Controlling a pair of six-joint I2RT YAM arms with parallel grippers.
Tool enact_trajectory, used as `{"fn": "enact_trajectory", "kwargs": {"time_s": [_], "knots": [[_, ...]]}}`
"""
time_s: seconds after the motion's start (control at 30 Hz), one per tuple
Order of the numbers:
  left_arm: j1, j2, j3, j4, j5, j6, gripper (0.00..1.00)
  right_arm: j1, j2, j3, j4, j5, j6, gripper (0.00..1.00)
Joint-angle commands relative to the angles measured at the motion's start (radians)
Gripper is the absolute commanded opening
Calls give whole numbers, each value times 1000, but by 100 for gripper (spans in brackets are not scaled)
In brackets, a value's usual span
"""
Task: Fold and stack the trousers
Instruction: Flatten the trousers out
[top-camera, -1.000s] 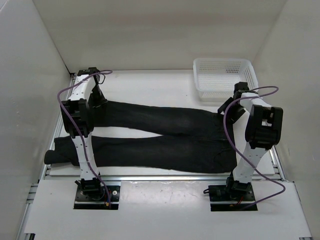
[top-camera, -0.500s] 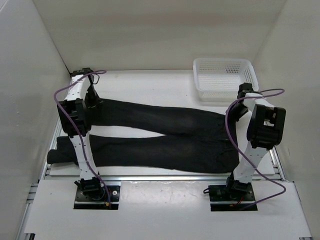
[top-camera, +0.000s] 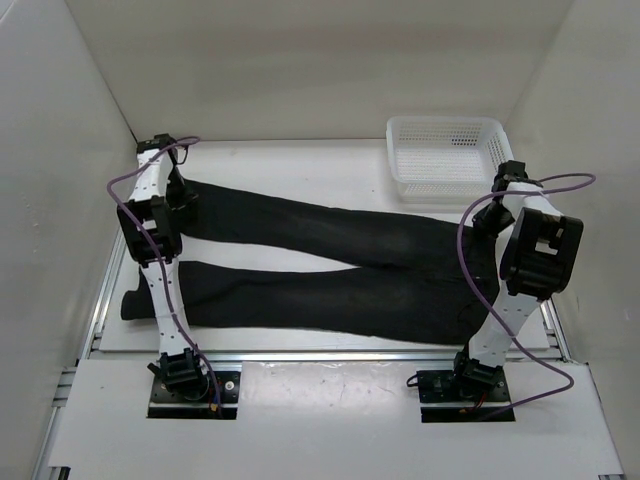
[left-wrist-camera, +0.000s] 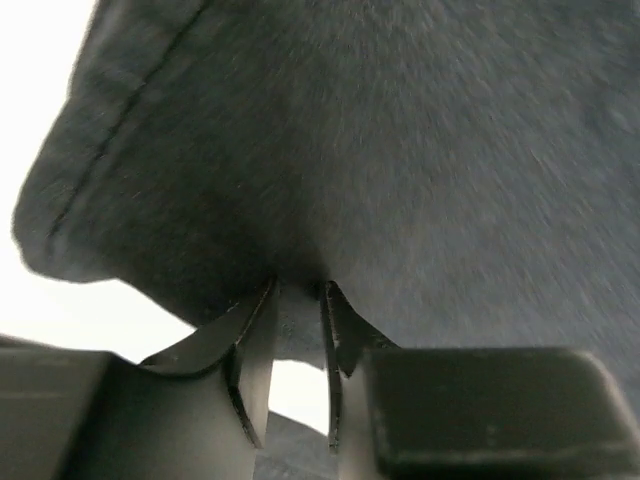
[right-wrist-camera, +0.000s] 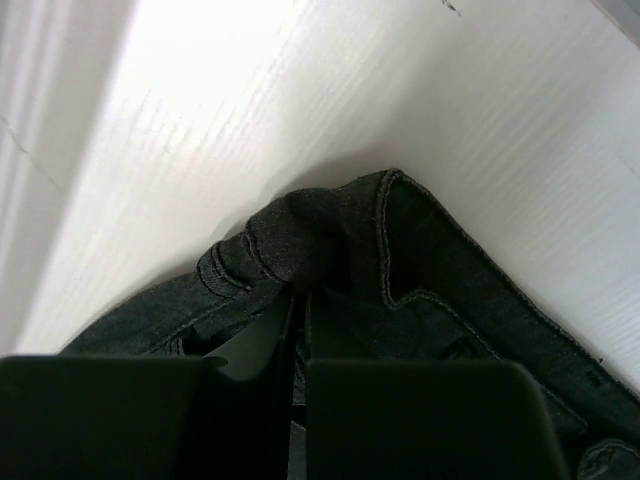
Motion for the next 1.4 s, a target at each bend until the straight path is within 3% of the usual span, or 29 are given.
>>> {"fn": "enact_trajectory", "kwargs": {"time_s": [0.0, 0.13, 0.33, 0.53, 0.7, 0.73, 0.77, 0.8, 0.83, 0.87, 0.9, 0.97, 1.1, 1.33, 1.37], "knots": [[-2, 26, 55, -18, 39, -26, 34, 1, 14, 56, 1, 51, -17, 0], [18, 51, 35, -27, 7, -40, 13, -8, 34, 104, -20, 61, -17, 0], [83, 63, -20, -16, -35, -52, 11, -18, 63, 158, -31, 61, -17, 0], [93, 105, 217, -41, -35, 27, 23, -27, 94, 214, -40, 71, -28, 0], [93, -28, 147, -4, 2, 38, 31, -27, 72, 202, -31, 2, -63, 1], [93, -64, 85, 5, 2, 38, 50, -27, 62, 190, -19, 2, -63, 4], [108, -128, 51, 19, -16, 38, 56, -27, 52, 167, -7, 2, -63, 11], [119, -157, 15, 19, -25, 38, 56, -27, 34, 156, -6, 2, -63, 12], [153, -184, -61, 28, -16, 28, 53, -27, 34, 145, 4, 2, -63, 12], [171, -222, -103, 28, -1, 14, 18, -27, 23, 136, 13, -9, -63, 13], [190, -234, -143, 55, 34, 5, 10, -27, 23, 126, 14, -9, -63, 13], [228, -234, -219, 69, 83, 4, 10, -27, 23, 125, 14, -32, -63, 13], [228, -225, -269, 69, 123, 14, 36, -27, 32, 125, 14, -41, -63, 13], [228, -185, -315, 117, 146, 14, 39, -27, 32, 125, 14, -41, -72, 13], [228, -185, -315, 117, 163, 14, 44, -27, 32, 125, 14, -41, -72, 13]]}}
